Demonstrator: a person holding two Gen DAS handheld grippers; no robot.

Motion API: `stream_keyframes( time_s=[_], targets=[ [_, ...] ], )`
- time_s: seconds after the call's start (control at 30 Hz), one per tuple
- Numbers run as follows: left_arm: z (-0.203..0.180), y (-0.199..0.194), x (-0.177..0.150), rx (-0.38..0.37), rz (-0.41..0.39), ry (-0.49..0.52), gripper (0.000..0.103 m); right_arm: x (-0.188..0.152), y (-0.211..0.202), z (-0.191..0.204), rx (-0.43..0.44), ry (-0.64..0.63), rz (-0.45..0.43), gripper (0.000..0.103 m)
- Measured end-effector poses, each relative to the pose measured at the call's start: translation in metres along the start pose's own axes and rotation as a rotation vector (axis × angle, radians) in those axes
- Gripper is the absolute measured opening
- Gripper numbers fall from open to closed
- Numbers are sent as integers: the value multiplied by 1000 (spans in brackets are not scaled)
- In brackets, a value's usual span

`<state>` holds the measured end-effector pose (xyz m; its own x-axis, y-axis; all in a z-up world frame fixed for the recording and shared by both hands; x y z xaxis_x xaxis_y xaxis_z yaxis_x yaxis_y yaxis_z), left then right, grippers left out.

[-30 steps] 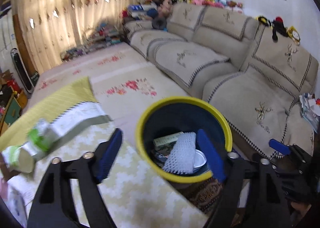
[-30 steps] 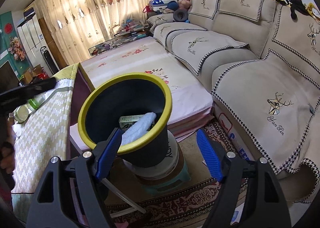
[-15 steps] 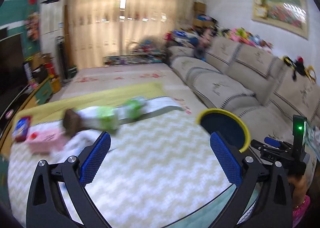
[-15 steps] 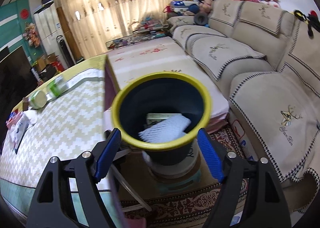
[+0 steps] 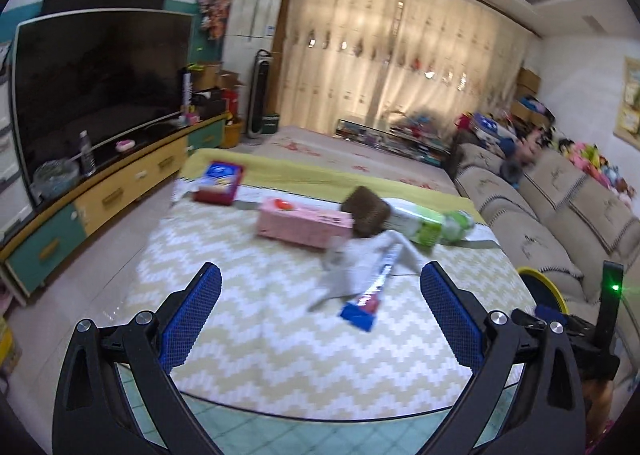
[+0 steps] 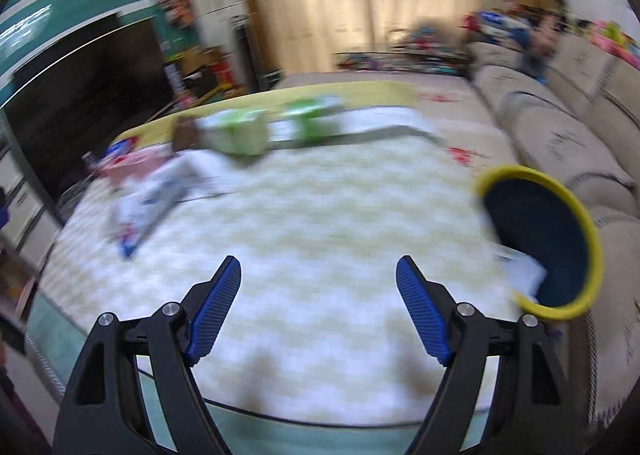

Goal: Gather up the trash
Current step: 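Grasp the white toothpaste tube with the right gripper, then carry the toothpaste tube over the yellow bin and open the right gripper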

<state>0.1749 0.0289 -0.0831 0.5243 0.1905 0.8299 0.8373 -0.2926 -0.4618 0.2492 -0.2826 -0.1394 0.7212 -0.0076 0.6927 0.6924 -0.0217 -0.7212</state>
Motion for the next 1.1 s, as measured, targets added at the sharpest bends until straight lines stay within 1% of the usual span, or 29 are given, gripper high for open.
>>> stream_keyframes(
  time_s=[0.07,0.1,0.17,0.23,0.3,0.4,0.63,0.73,0.8,0.87,0.97,1.03,1.1],
  targets=[
    [15,-5,-3,11,-4,-14,98,3,2,29,45,-29,8,76],
    [16,-6,-4,13,-4,-18,98,6,5,48,68,-45,15,76],
    [22,-6,-7,13,-5,-30,98,13,7,72,92,-60,15,76],
    [29,-5,-9,11,-4,-40,98,17,13,98,97,-76,28,74],
    [32,-5,-11,6,-1,-50,98,18,21,113,99,-86,47,68],
    [41,-4,-12,8,-2,-64,98,17,37,135,118,-84,103,67],
    [62,-3,-17,4,-1,-110,98,13,57,165,93,-106,154,67],
    [66,-1,-18,-1,2,-119,98,12,63,176,60,-139,163,67],
    [68,0,-18,-5,4,-123,98,11,64,178,28,-165,153,66],
    [70,0,-19,-5,4,-128,98,12,66,178,24,-172,153,65],
    [73,3,-19,-9,6,-140,98,10,64,170,6,-185,147,58],
    [73,6,-21,-12,8,-143,98,9,62,161,11,-179,145,51],
    [70,9,-22,-18,16,-142,98,10,62,154,13,-175,141,36]
  ],
)
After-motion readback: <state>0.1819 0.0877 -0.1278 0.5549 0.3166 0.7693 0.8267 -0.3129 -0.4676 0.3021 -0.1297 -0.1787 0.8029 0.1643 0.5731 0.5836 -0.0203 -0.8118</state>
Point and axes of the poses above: each gripper's, at about its wrist camera, not at the fingertips, and y roughly the way its jaws point, z to its left, x to its top, the point moved 5 cm from there along y, roughly the way its jaws point, and after that the axes turned 14 degrees about -x, right-handed, at the moved point
